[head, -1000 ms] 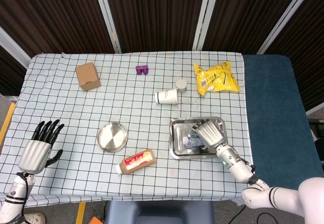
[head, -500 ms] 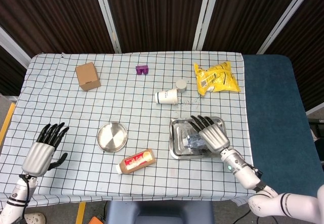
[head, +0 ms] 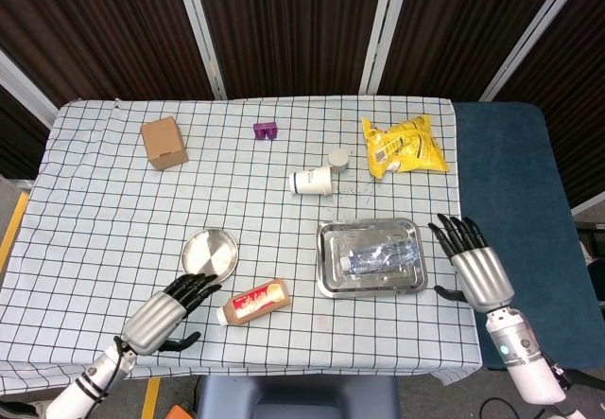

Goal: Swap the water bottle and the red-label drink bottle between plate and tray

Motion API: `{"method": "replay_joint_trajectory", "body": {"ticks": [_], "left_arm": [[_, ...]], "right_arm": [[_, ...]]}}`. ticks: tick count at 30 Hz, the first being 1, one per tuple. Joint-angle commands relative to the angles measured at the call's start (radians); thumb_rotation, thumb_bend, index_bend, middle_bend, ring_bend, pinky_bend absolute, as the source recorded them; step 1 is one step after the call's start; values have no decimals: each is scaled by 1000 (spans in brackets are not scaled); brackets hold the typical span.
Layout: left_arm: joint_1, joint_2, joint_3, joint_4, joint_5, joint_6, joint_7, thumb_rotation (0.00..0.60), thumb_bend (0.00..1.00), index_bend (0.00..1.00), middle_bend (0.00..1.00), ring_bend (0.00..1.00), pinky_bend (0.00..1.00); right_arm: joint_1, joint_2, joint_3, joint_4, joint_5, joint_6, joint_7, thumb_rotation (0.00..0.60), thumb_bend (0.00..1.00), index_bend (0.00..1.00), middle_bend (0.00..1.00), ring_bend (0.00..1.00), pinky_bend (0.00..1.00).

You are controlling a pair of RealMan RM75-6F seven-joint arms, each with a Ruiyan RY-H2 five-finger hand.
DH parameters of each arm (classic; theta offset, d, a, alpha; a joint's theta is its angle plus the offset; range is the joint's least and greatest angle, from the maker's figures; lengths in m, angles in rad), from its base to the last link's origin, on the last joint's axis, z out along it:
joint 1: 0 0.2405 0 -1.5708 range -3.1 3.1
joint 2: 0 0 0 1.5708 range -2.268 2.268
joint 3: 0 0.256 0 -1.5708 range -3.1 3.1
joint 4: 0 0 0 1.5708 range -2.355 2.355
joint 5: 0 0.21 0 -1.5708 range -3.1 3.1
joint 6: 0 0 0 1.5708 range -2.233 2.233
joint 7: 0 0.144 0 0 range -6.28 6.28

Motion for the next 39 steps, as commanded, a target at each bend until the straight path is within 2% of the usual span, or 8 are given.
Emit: {"method": "replay_joint_trajectory", "body": {"ticks": [1,4,10,24,27,31,34,39], "left_arm": [[-67,-99,-36,19,-27,-86,-30,600,343,0,23,2,149],[-103,-146,-57,36,-67,-142,-66,600,342,0,29,4,148],[-145,-232,-86,96,-119,-204,-44,600,332,0,35,9,150],[-146,-342,-114,186,-273,-244,205,600,325,0,98,130,256],[-142,-360,-115,206,-263,-214,211,600,331,40,225,276,360],[-140,-389,-109,246,-241,-181,186,600,372,352,509,569,605],[-144,-394,-103,258,-235,-178,171,600,410,448,618,680,702],[-142,-402,-107,275,-179,-95,132,600,497,514,697,776,799]], "right_arm": [[-17,21,19,5,12,2,22,600,209,0,0,0,0],[-26,34,28,10,19,-8,42,600,209,0,0,0,0],[-38,39,45,31,15,-25,69,600,209,0,0,0,0],[-63,65,72,41,-3,-44,113,600,209,0,0,0,0],[-67,68,76,41,-3,-49,115,600,209,0,0,0,0],[-71,72,83,42,1,-58,118,600,209,0,0,0,0],[-75,73,88,42,3,-61,117,600,209,0,0,0,0],[-79,72,93,44,6,-73,109,600,209,0,0,0,0]]}}
